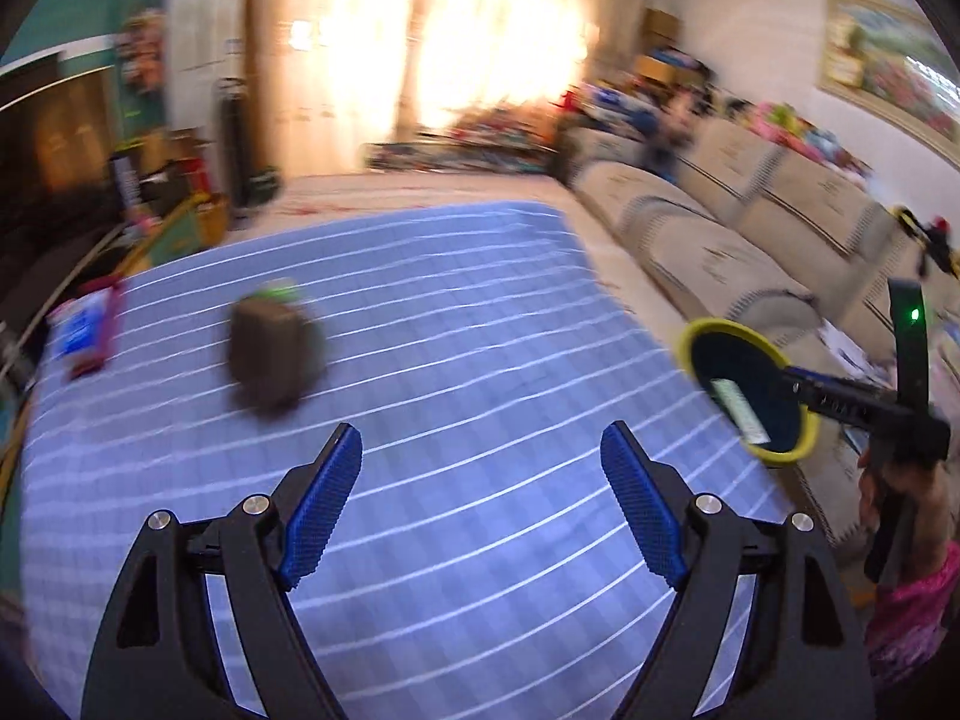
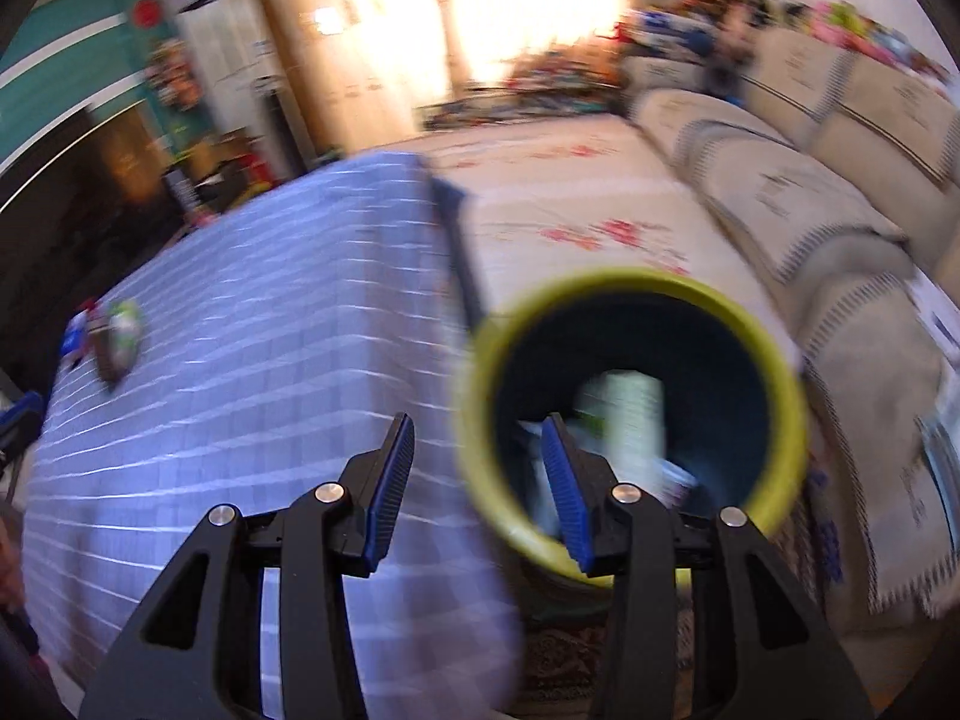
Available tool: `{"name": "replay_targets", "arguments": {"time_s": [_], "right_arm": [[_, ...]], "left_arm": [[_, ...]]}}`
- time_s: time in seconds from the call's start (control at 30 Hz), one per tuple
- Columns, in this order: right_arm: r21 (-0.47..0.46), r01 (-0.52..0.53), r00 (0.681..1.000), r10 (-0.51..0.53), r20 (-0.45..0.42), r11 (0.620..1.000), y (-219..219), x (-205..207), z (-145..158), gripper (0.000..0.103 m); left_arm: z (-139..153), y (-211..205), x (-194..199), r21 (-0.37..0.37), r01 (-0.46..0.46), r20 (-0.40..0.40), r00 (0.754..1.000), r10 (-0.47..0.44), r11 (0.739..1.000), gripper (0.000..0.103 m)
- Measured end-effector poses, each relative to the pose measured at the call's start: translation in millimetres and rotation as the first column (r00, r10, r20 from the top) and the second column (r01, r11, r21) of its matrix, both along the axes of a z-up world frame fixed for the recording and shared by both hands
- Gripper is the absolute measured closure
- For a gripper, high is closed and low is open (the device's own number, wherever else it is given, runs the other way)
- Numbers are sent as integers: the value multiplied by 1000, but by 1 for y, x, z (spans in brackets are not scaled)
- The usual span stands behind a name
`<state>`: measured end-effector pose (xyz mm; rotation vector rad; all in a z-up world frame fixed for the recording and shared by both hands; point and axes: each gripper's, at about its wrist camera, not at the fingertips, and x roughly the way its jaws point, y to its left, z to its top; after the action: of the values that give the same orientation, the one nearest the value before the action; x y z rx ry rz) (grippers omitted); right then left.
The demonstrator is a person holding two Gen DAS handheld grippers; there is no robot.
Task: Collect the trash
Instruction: 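Reach the right gripper to the dark brown square container and grasp it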
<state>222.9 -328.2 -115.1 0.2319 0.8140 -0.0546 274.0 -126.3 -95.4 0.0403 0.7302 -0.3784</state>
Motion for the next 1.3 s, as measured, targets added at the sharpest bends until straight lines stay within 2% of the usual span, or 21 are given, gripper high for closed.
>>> {"name": "replay_targets", "arguments": {"time_s": [0.13,0.2,0.4,0.53,0.8,1.13,1.3], "right_arm": [[1,-161,986,161,47,987,63,33,17,61],[0,-248,967,247,64,969,97,51,24,61],[-12,-467,880,466,93,884,191,98,37,61],[-28,-543,834,543,96,839,229,123,37,61],[-55,-611,787,613,63,790,265,154,26,60],[-65,-631,773,633,24,773,283,175,15,60],[-48,-649,759,651,26,759,284,170,15,60]], "left_arm": [[3,57,-19,2,-122,24,992,122,992,22],[3,82,-26,6,-176,31,984,176,984,22],[-4,129,-33,-21,-255,20,967,255,967,22],[-13,133,-31,-34,-256,0,967,256,966,22],[-21,137,-32,-54,-260,-19,966,260,964,22],[-30,143,-34,-73,-271,-50,962,268,960,22],[-31,141,-34,-75,-271,-55,962,267,960,22]]}}
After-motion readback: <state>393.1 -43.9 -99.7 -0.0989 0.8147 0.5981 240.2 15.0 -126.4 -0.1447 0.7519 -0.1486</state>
